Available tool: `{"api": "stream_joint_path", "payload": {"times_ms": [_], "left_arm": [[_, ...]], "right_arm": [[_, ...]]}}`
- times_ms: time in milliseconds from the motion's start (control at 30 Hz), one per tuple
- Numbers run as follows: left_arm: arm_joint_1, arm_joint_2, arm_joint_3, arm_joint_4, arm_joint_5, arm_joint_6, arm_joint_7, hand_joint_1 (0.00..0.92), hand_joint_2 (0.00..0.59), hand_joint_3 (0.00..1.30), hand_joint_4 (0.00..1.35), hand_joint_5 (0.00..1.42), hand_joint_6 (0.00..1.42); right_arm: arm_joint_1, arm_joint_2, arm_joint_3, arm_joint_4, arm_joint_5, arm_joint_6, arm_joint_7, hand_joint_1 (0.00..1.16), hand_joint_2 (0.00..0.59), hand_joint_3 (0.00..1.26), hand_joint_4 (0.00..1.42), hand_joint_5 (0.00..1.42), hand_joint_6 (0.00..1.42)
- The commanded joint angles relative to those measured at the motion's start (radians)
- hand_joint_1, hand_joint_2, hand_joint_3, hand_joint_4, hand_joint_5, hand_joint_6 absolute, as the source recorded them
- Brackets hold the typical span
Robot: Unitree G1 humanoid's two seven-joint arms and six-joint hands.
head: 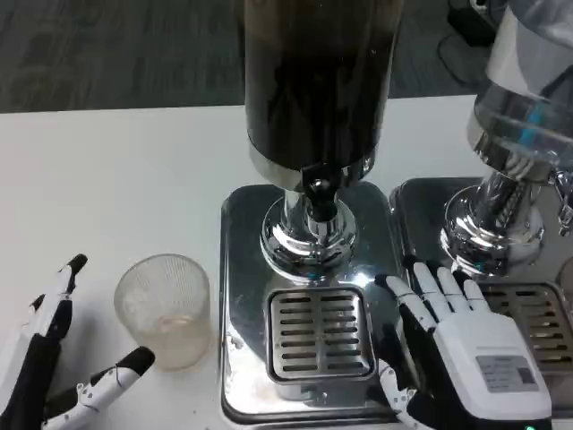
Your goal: Grasp the cup under the faucet to collect the drink, then remove the cup.
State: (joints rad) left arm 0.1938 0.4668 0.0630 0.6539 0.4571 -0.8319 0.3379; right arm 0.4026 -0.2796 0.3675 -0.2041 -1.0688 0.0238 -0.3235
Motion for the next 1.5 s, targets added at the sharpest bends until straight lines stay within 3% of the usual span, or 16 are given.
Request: {"api": "stream_joint_path", "payload": {"times_ms": [33, 300, 533, 867, 1500], "left_arm": [[-0.046, 0.012, -0.03, 0.054, 0.006, -0.039, 0.008, 0.187, 0.064, 0.0, 0.0, 0.06, 0.0], [-0.076, 0.033, -0.08, 0.082, 0.031, -0.063, -0.008, 0.099, 0.004, 0.0, 0.0, 0.08, 0.0], [-0.091, 0.054, -0.117, 0.069, 0.05, -0.013, -0.02, 0.05, 0.0, 0.0, 0.0, 0.07, 0.0], [-0.144, 0.047, -0.163, 0.116, 0.056, 0.04, -0.015, 0.091, 0.004, 0.0, 0.0, 0.05, 0.0], [-0.263, -0.019, -0.195, 0.3, 0.017, -0.091, 0.007, 0.185, 0.03, 0.0, 0.0, 0.13, 0.04]], "right_arm": [[-0.011, 0.0, 0.004, 0.002, -0.006, 0.017, -0.009, 0.47, 0.572, 0.16, 0.01, 0.0, 0.0], [-0.012, -0.003, 0.005, 0.002, -0.001, 0.022, -0.007, 0.47, 0.571, 0.17, 0.01, 0.0, 0.0], [-0.011, 0.001, 0.004, 0.003, 0.005, 0.025, -0.007, 0.48, 0.568, 0.17, 0.01, 0.0, 0.0], [-0.024, 0.013, 0.012, 0.018, 0.009, 0.024, -0.014, 0.49, 0.561, 0.19, 0.01, 0.0, 0.0], [-0.019, 0.024, 0.012, 0.022, 0.013, 0.034, -0.023, 0.51, 0.56, 0.26, 0.01, 0.0, 0.03]]}}
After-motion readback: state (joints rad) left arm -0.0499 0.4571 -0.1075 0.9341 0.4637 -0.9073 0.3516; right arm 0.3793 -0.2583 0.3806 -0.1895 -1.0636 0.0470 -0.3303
